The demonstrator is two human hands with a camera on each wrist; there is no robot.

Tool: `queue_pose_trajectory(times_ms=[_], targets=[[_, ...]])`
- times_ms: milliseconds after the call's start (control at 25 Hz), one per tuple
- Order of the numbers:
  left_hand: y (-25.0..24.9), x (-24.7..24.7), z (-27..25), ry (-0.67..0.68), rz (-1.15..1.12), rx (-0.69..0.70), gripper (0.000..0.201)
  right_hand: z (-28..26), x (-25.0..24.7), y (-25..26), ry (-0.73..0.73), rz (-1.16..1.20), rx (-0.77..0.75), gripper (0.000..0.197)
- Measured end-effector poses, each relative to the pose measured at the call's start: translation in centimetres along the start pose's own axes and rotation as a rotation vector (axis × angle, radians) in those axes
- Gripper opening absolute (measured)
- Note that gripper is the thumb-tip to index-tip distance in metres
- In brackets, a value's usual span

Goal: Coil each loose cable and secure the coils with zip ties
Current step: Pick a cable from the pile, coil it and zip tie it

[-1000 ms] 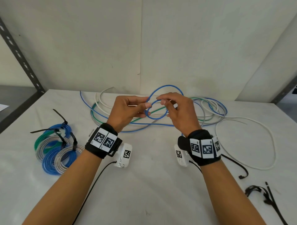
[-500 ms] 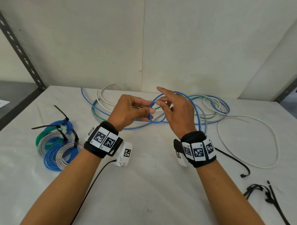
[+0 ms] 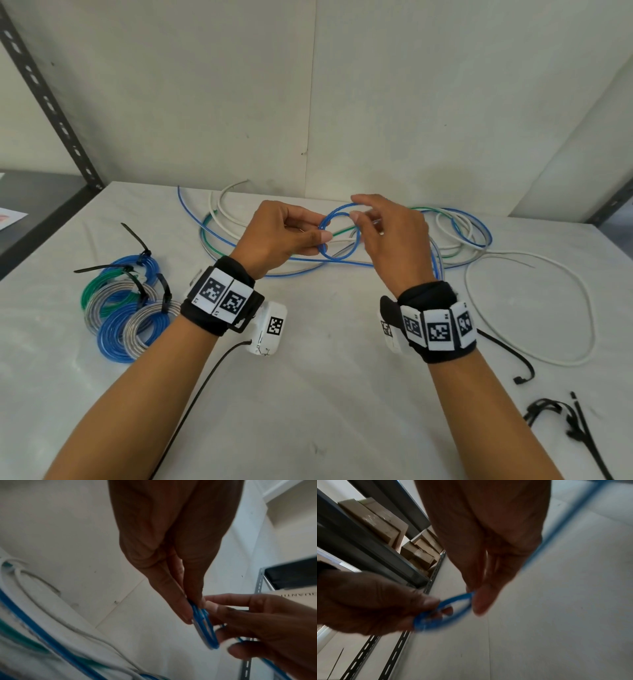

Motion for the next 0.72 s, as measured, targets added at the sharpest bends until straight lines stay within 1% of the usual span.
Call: queue_pose_trajectory(times_ms=[40,80,120,160,200,240,320,360,400,560,720], targets=[[0.0,-0.2,0.1,-0.022,0.036,0.012,0.024,0.1,-0.4,0.0,0.068,-0.102,0.024,0.018],[-0.1,-0.3,0.1,-0.029,0.071,0.021,0.024,0.1,-0.8,0.0,0.106,-0.223,0.025,0.017],[-0.1,-0.4,0.1,-0.020,0.090,0.025,0.024,0.1,-1.1,0.0,0.113,-0.307,0.006,0.016],[-0.2,-0.4,0.0,-0.003,0.084,0.024,0.024,0.1,-1.3,-0.1,0.095,-0.317,-0.022,0.014],[-0.4,-0.4,-0.2,0.012,0.061,0.024,0.023,0.1,-1.4,-0.1,0.073,-0.251,-0.048,0.013],[-0.6,-0.4,-0.4,0.020,0.032,0.032,0.023,0.2,-1.5,-0.2,0.043,-0.095,-0.051,0.011],[-1.0,-0.4,-0.6,0.022,-0.024,0.063,0.024,0.5,-1.6,-0.1,-0.010,0.331,0.066,0.011],[-1.1,-0.3,-0.6,0.026,-0.049,0.072,0.025,0.5,-1.7,0.1,-0.038,0.490,0.131,0.011],[-1.1,-0.2,-0.6,0.033,-0.068,0.073,0.026,0.5,-1.7,0.3,-0.061,0.588,0.170,0.011],[-1.1,0.2,-0.7,0.039,-0.105,0.065,0.026,0.3,-1.8,1.3,-0.135,0.687,0.196,0.011],[-1.1,-0.2,-0.6,0.013,-0.145,0.057,0.024,0.3,-1.8,1.2,-0.095,0.636,0.163,0.012]])
Point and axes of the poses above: each hand's wrist, its own z-axis towards the middle knuckle, its own x-axis out of the palm, y = z × x, the point moved 1 cm from there along z, towards the middle knuckle, and after that the axes turned 7 degrees about -x, right-handed, at the moved point
